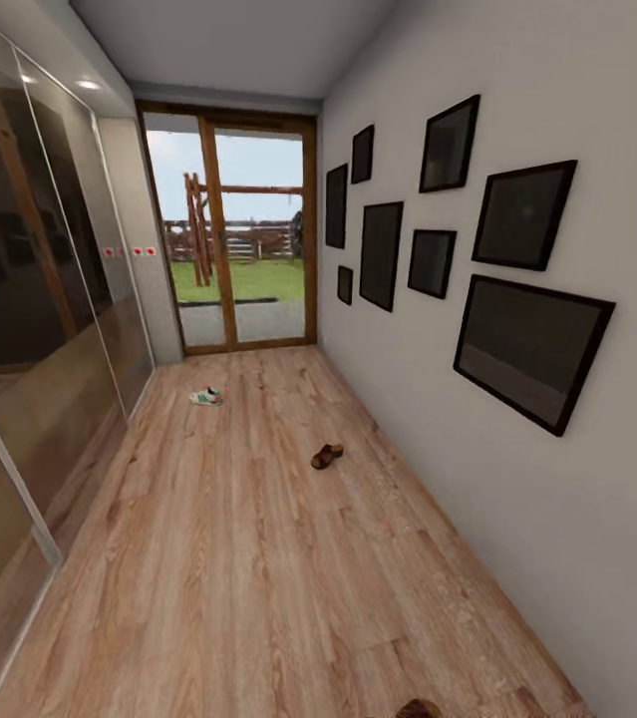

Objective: Pick up the two gym shoes and the two sandals from the corridor floor and place them onto the hallstand (shoe rack) in the corridor, making sure they are on the rack and not on the floor. Arrange them so the two gym shoes are next to each other and the two sandals are next to each other.

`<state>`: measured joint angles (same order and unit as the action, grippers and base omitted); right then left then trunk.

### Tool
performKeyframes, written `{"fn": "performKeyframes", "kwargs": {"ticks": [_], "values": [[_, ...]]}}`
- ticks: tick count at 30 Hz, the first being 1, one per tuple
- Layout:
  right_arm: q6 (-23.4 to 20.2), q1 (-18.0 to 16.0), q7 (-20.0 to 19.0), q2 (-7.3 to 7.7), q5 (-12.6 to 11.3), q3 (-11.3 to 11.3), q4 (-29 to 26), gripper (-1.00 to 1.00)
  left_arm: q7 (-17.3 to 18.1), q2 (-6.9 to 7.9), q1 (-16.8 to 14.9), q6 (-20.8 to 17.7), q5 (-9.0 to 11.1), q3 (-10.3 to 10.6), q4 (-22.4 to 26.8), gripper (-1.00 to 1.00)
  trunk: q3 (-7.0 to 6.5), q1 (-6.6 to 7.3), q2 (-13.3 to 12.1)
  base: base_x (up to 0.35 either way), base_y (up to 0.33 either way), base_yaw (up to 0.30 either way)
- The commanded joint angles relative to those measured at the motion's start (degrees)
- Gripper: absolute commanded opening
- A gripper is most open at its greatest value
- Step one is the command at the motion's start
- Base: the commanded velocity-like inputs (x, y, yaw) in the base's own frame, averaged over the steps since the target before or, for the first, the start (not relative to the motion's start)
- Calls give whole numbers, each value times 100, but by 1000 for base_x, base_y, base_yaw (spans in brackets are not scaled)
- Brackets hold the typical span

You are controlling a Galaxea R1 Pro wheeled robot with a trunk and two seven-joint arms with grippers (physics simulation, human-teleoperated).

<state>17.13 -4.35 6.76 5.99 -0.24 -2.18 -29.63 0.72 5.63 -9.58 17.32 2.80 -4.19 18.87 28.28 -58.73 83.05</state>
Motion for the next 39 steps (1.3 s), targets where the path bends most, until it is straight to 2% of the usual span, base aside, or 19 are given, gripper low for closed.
{"fn": "performKeyframes", "kwargs": {"ticks": [1, 15, 39], "values": [[18, -4, 9, -1, -2, -2, 3, 100, 8, 0, -1, 17, 27, -2, -8, 100, 8, 0, 3, 23, 307, -281], [18, -4, 9, -1, -2, -2, 10, 100, 8, 0, -1, 17, 17, -2, -15, 100, 45, 0, 3, 4, 266, -281], [18, -4, 9, -1, -2, -2, 10, 100, 8, 0, -5, 17, 2, 6, -15, 100, 107, 0, 3, 0, 18, -281]]}}
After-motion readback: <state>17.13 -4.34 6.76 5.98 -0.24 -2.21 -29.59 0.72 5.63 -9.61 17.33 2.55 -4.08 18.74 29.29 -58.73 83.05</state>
